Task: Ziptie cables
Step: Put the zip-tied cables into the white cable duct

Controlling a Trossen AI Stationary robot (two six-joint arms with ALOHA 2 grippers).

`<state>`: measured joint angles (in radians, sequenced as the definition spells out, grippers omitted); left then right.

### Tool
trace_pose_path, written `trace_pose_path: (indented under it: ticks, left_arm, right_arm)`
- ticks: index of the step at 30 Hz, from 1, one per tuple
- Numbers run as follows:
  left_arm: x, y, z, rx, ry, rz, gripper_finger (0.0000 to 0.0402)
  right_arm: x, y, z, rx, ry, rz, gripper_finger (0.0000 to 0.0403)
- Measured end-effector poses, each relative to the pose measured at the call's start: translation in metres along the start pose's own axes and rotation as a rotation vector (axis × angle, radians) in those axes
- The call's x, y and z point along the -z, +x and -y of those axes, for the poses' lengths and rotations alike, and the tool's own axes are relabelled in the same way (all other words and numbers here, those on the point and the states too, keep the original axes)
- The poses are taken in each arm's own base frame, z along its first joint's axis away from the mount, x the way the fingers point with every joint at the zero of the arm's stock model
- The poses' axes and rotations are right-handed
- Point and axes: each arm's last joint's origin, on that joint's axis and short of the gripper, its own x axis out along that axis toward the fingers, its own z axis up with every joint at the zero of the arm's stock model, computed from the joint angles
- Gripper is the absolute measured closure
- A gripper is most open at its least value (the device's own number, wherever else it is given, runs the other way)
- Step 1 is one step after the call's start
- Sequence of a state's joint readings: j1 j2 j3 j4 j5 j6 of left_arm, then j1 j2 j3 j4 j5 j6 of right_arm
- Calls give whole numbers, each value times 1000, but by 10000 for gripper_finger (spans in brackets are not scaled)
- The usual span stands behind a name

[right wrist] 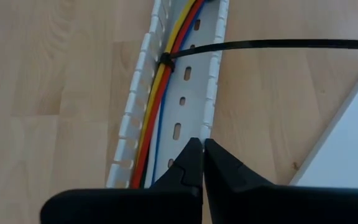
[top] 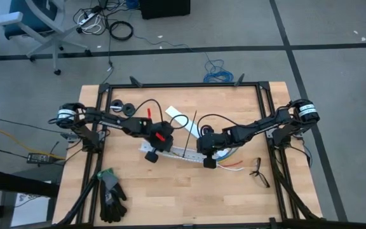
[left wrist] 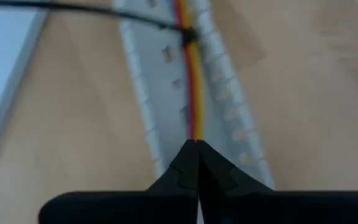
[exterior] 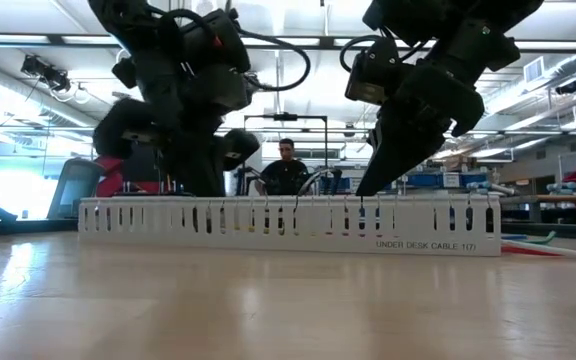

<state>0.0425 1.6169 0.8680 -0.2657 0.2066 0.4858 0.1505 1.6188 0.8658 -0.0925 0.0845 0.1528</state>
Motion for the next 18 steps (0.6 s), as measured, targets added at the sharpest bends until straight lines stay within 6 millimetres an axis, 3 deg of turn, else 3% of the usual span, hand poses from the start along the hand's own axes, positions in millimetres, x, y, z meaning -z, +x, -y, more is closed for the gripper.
trace_pose_path:
  ticks: [12,18]
  left_arm:
    - [4,0,0,-13,-99,-46,401]
    - [10,11,1,11,-190,-98,401]
  right_arm:
    - [-1,0,0,-9,2,6,402]
    - [-6,0,0,-14,7,53,402]
